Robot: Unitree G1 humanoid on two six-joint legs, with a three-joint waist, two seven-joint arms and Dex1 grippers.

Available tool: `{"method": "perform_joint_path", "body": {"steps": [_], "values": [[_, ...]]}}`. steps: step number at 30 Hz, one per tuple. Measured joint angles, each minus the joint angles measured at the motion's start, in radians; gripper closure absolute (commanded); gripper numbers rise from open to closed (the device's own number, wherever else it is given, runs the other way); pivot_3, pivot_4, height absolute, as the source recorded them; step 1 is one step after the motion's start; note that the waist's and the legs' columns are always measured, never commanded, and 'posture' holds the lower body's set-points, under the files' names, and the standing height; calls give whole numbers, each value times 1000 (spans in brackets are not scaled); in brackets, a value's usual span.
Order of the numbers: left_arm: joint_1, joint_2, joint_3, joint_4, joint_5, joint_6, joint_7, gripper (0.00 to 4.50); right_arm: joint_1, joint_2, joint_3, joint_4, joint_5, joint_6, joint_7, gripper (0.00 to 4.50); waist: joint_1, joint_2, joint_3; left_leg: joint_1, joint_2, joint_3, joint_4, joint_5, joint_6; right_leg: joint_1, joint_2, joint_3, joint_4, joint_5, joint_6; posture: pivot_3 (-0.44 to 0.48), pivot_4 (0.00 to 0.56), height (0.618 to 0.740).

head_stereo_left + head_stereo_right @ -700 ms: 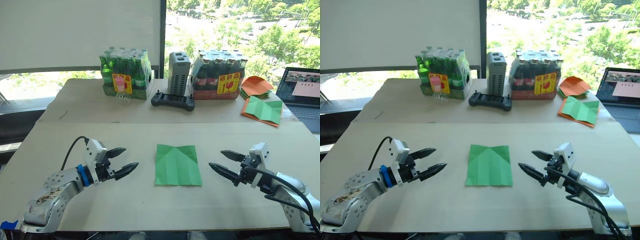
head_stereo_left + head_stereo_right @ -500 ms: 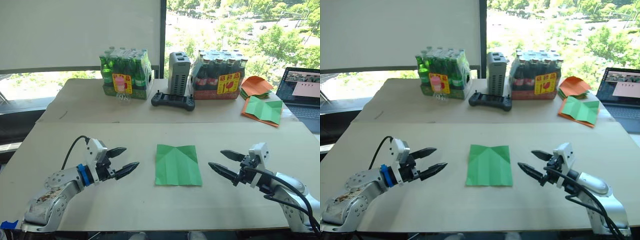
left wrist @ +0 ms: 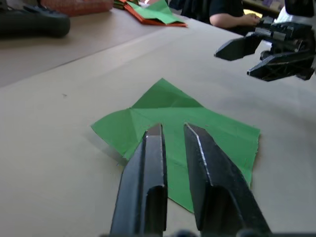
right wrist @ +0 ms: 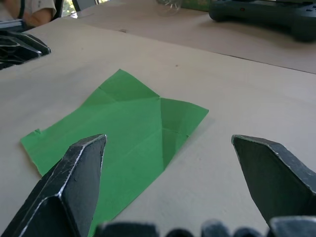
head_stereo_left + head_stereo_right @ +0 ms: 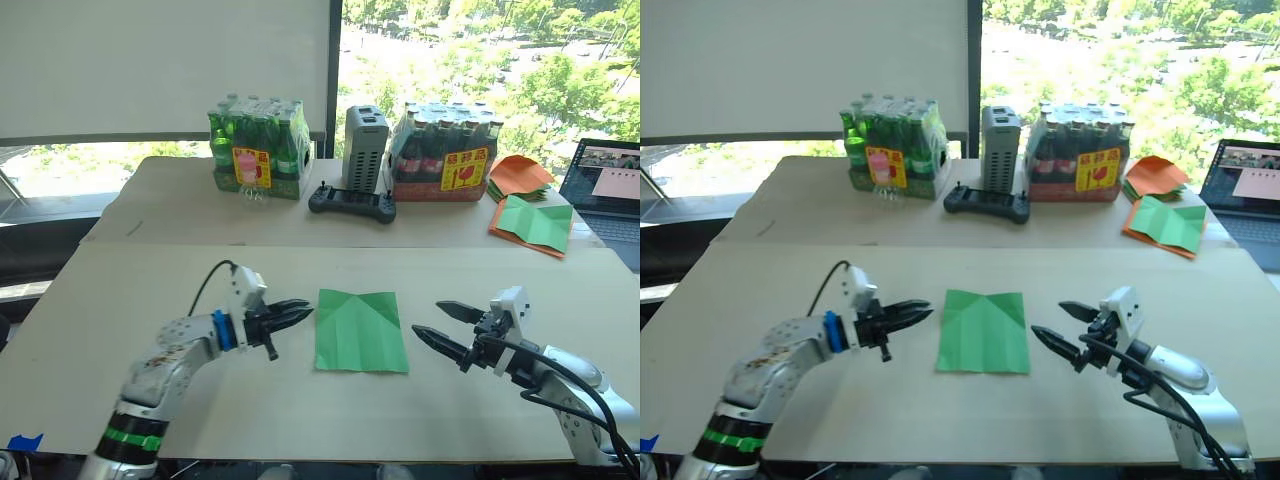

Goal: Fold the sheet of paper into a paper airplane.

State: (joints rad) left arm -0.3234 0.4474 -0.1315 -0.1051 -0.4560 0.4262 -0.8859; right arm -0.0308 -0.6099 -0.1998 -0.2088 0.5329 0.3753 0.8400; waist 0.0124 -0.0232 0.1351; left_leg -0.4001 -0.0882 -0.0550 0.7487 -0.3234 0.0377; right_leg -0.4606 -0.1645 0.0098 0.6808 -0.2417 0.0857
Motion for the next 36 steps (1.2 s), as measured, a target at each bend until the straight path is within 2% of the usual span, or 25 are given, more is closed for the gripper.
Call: {"method": "perform_joint_path", "body": {"steps": [3, 8, 16, 23, 26, 29, 36], "values": [[-32, -47, -76, 70, 73, -43, 0, 4470, 0, 2, 0, 0, -2, 0, -13, 0, -4, 0, 0, 0, 0, 0, 0, 0, 0, 0, 0, 0, 0, 0, 0, 0, 150, 678], [-63, -69, -148, 154, 173, -83, 1, 4470, 18, 2, 7, -25, -21, 0, -32, 0, -2, 0, 0, 0, 0, 0, 0, 0, 0, 0, 0, 0, 0, 0, 0, 0, 150, 678], [-99, -55, -206, 208, 289, -146, -6, 4470, 19, -9, 24, -46, -45, 22, -60, 0, 0, 0, 0, 2, 0, 0, 0, 0, 1, 2, 0, 0, -1, 0, 1, 0, 150, 678], [-121, -55, -225, 232, 318, -165, -19, 4470, 19, -47, 37, -65, -87, 58, -83, 0, 1, 0, 0, 3, 0, 0, 0, 0, 1, 3, 0, 0, 0, 1, 1, 0, 150, 678], [-133, -56, -234, 239, 333, -167, -29, 4500, 26, -89, 48, -65, -112, 63, -68, 860, 2, 0, 0, 3, 0, 0, 0, -1, 1, 4, 0, 0, -1, 1, 1, 0, 150, 678], [-134, -57, -234, 241, 334, -167, -31, 4500, 51, -102, 52, -76, -115, 72, -41, 1909, 1, 0, 0, 3, 0, 0, 0, -1, 1, 4, 0, 0, -1, 1, 1, 0, 150, 678], [-136, -61, -234, 250, 339, -170, -37, 4500, 140, -179, 105, -273, -57, 180, 31, 4330, 1, 0, -1, 4, 0, 0, 1, -2, 4, 5, -1, 0, -1, 1, 2, 0, 150, 678]]}}
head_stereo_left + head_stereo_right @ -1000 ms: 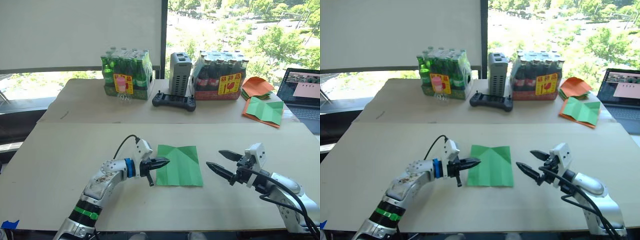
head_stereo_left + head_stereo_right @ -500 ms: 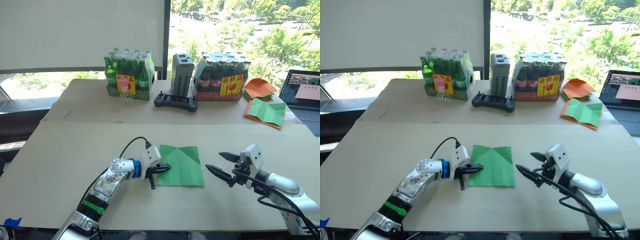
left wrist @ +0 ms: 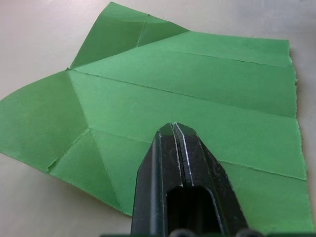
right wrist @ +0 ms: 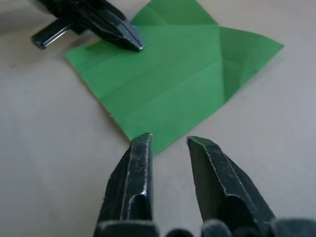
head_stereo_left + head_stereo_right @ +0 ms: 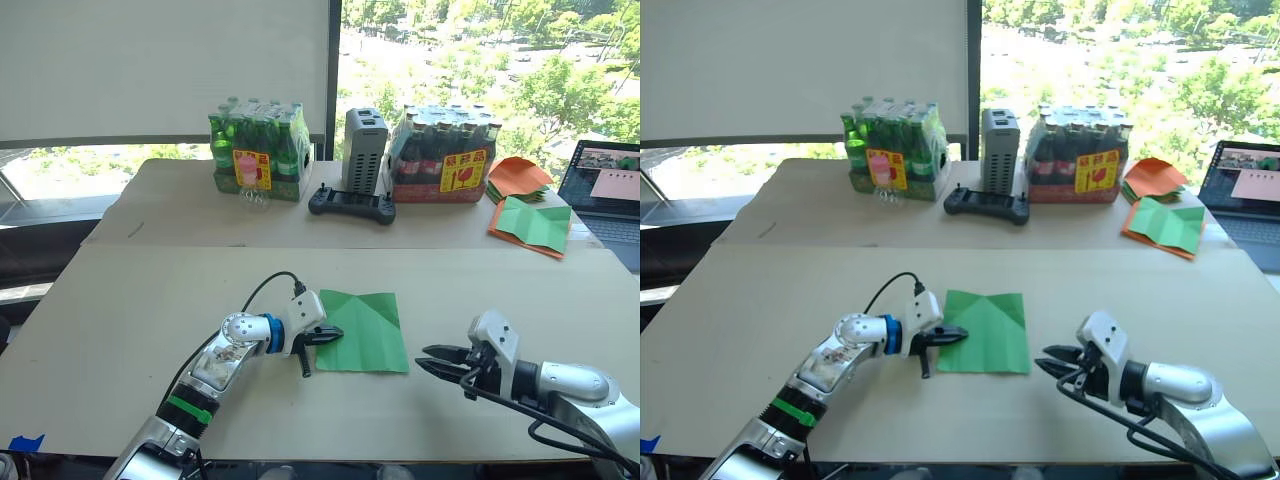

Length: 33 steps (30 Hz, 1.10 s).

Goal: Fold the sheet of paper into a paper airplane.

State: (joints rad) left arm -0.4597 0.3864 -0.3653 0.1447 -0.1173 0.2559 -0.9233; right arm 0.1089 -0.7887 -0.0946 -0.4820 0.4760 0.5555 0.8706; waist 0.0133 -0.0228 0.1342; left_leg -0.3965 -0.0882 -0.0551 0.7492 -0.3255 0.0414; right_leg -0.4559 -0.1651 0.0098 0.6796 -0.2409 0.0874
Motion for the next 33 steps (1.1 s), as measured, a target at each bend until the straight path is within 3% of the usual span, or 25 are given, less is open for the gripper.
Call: {"method": "perform_joint_path", "body": {"steps": [1, 12, 21, 33], "values": [[-1, -1, -2, 1, 1, -1, 0, 4500, 11, 1, 19, -28, 0, 15, -3, 4481, 1, 0, 0, 0, 0, 0, 0, 0, 0, 0, 0, 0, 0, 0, 0, 0, 150, 678], [-4, -2, -5, 6, 14, -20, -10, 4500, 57, 98, 173, -117, -73, 79, -165, 4481, 3, -1, 0, 0, 0, 0, 0, 0, 0, 0, -1, 0, -1, 0, 1, 0, 150, 678], [-60, 16, -32, 46, 48, -39, -74, 4500, 130, 172, 170, -148, -114, 44, -274, 4481, 1, -3, -2, 2, 0, 0, 0, 0, 0, 2, 0, 0, -1, 0, 1, 0, 150, 678], [-91, 20, -47, 67, 79, -56, -114, 4500, 112, 267, 116, -83, -182, -6, -394, 4481, 1, -3, -3, 7, -1, 0, 0, -1, 1, 7, 0, 0, -1, 0, 2, 0, 150, 678]]}}
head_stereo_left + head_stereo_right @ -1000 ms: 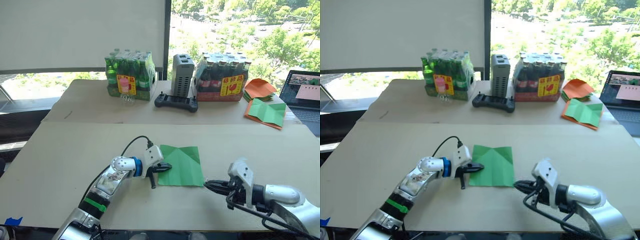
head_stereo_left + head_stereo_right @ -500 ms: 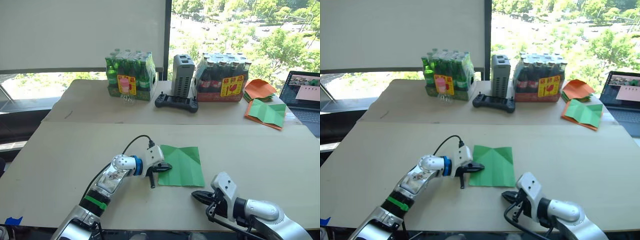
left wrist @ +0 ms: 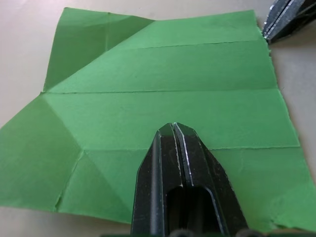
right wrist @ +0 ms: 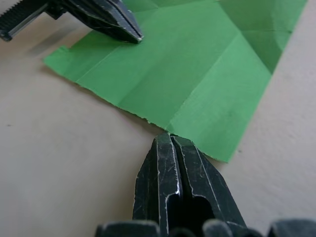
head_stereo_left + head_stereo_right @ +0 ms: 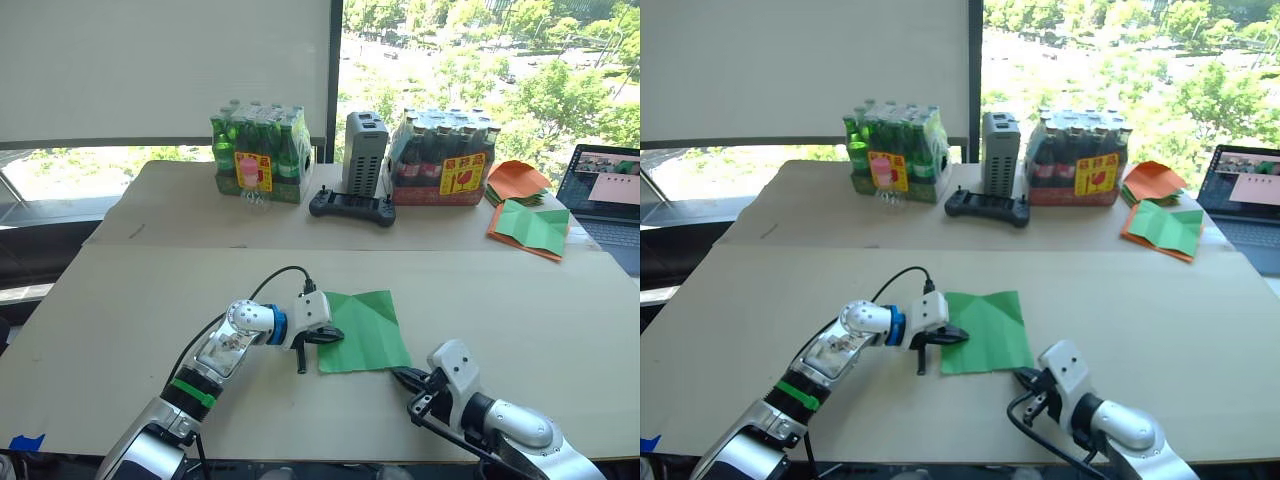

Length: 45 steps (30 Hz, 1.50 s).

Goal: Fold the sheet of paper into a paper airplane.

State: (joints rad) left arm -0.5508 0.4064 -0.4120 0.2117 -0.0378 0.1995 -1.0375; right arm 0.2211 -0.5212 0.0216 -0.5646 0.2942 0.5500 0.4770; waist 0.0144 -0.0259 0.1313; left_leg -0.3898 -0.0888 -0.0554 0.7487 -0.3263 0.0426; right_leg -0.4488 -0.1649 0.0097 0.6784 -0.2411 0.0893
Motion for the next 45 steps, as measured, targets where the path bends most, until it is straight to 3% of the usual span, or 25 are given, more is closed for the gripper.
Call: {"method": "perform_joint_path", "body": {"steps": [11, 19, 29, 37, 42, 45], "values": [[-1, 0, 1, 2, 1, -2, -5, 4500, -92, 102, -25, 70, 0, -20, -20, 4481, -1, 0, 0, 0, 0, 0, 0, 0, 0, 0, 0, 0, 0, 0, 0, 0, 150, 678], [-1, 1, 4, 4, 1, -2, -6, 4500, -51, -41, -51, 5, 100, 31, 131, 4481, -3, 0, 0, 0, 0, 0, -1, -4, 6, 0, 0, 0, 0, 0, 0, 0, 150, 678], [-1, -5, 4, 8, 1, -5, -7, 4500, -305, -68, -24, 188, -36, 45, 45, 4481, -1, 0, 0, 0, 0, 0, -1, 0, 0, 0, 0, 0, -1, 0, 0, 0, 150, 678], [-1, -10, 4, 5, 3, -3, -6, 4500, -645, -84, 120, 508, -134, -17, 164, 4481, -4, 1, 0, -1, 0, -1, -1, 0, 0, -1, 0, -1, -1, 0, 0, 0, 150, 678], [0, -9, 4, -7, 2, -3, -7, 4500, -647, -155, 124, 564, -134, -38, 275, 4481, -3, 1, 0, -7, -1, -1, 0, 0, 0, -7, -2, -1, -2, 0, 1, 0, 150, 678], [6, -9, 8, -12, 2, -2, -2, 4500, -587, -197, 117, 511, -102, -38, 351, 4481, -3, 1, 0, -8, -1, -1, 0, 0, 0, -8, -1, -1, -2, 0, 1, 0, 150, 678]]}}
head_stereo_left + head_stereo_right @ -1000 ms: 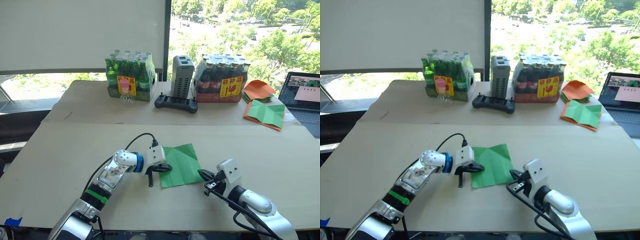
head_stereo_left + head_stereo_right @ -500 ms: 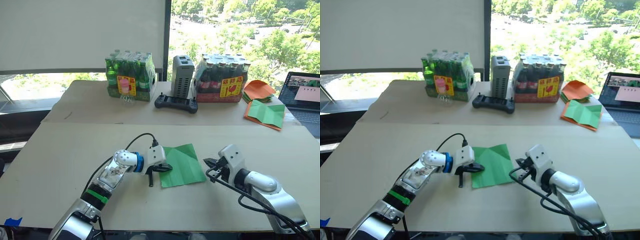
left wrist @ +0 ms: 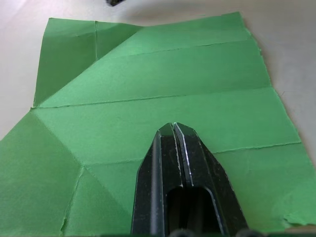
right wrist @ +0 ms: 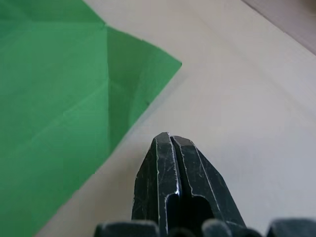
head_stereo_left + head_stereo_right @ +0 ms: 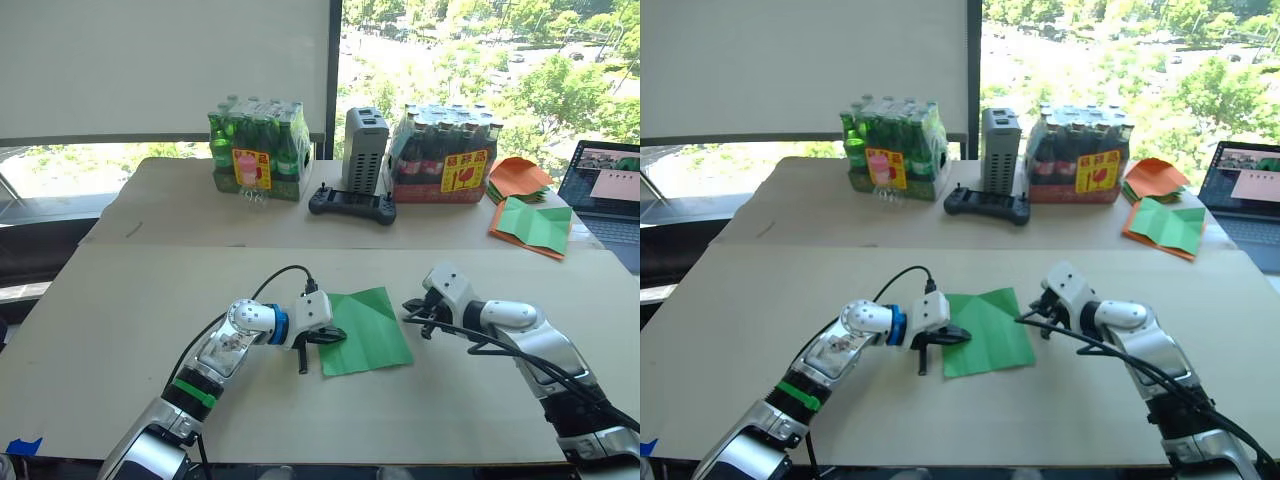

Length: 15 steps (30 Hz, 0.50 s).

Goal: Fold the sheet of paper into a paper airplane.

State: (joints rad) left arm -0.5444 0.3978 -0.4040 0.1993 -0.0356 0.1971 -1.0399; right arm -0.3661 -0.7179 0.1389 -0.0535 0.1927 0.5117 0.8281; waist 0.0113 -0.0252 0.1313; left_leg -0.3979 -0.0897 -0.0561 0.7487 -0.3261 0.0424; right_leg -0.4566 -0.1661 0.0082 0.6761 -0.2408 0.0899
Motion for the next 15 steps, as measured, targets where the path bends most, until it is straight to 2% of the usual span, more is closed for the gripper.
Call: {"method": "perform_joint_path", "body": {"steps": [8, 13, 15], "values": [[12, 4, 8, -12, 0, 10, 6, 4500, 194, -132, -79, -278, 205, 117, 192, 4481, 0, 0, 0, 0, 1, 0, 0, 0, 1, 1, 0, 0, 0, 0, 0, 0, 150, 678], [13, 6, 9, -15, 0, 13, 6, 4500, 302, -111, -69, -397, 206, 153, 114, 4481, 0, 0, 0, 0, 1, 0, 0, 0, 0, 1, 0, 0, 0, 0, 0, 0, 150, 678], [14, 8, 9, -17, 0, 14, 5, 4500, 333, -69, -68, -445, 177, 156, 33, 4481, 0, 0, 0, 0, 1, 0, 0, 0, 0, 1, 0, 0, 0, 0, 0, 0, 150, 678]]}}
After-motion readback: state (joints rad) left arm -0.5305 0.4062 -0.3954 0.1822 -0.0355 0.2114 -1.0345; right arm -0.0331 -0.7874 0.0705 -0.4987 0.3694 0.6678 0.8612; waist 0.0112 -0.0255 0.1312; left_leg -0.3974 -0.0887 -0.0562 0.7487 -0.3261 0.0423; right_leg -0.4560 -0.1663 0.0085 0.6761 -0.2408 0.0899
